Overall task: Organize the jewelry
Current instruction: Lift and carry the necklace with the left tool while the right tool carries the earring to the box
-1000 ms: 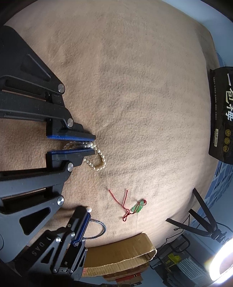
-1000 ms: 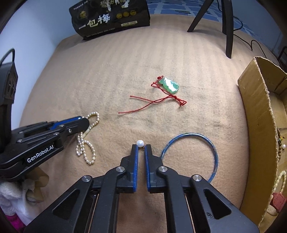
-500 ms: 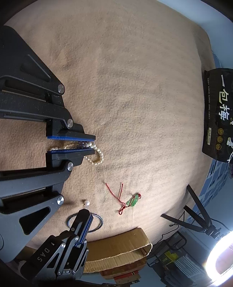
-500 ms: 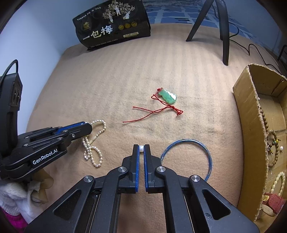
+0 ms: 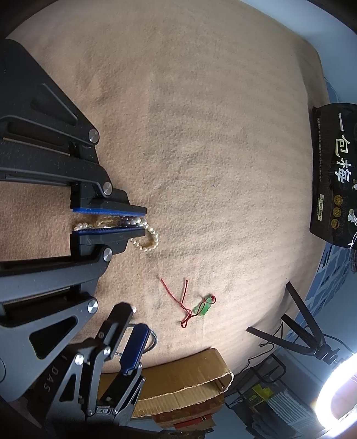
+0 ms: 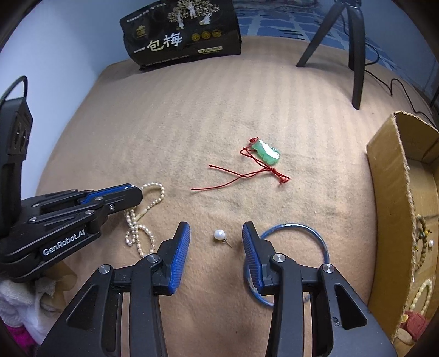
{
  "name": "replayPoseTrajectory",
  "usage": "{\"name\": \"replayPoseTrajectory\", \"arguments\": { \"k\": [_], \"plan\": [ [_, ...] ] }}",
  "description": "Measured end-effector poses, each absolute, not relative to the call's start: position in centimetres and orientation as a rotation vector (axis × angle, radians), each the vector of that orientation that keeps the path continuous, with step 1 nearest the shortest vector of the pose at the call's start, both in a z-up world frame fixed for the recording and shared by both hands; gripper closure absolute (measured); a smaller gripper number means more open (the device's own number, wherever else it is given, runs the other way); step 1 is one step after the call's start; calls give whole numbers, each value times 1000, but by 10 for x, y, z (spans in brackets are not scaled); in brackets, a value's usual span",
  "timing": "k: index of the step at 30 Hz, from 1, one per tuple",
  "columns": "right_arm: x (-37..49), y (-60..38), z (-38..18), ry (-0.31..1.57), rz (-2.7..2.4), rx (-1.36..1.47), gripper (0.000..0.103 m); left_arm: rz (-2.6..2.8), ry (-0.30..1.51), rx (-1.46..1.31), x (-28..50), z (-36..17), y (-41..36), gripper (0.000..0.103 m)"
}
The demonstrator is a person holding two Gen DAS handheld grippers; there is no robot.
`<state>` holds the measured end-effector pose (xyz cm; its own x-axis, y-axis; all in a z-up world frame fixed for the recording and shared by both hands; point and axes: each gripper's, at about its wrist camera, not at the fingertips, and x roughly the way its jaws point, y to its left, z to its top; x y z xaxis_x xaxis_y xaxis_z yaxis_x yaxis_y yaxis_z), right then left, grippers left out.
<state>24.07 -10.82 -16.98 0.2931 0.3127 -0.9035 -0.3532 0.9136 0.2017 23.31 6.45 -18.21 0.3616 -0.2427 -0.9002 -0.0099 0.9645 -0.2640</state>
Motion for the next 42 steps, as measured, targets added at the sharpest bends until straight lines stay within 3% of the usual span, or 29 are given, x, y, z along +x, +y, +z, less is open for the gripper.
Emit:
{"name": "replayPoseTrajectory", "arguments": {
  "k": [3, 5, 7, 24, 42],
  "plan": [
    [242, -103, -177, 1208, 447, -60, 72, -152, 1194, -240, 233, -182, 65, 98],
    [242, -98, -181, 1211, 443, -106, 89, -151, 1195, -243, 234, -182, 65, 98],
    [241, -96, -179, 1197, 426, -128, 95, -151, 1192, -244, 234, -182, 66, 98],
    [236, -132, -120, 1070, 432, -10, 96, -203, 1058, -294, 225, -122, 59, 98],
    [228, -257, -59, 916, 256, 64, 96, -420, 896, -297, 219, -41, -27, 98]
  ]
}}
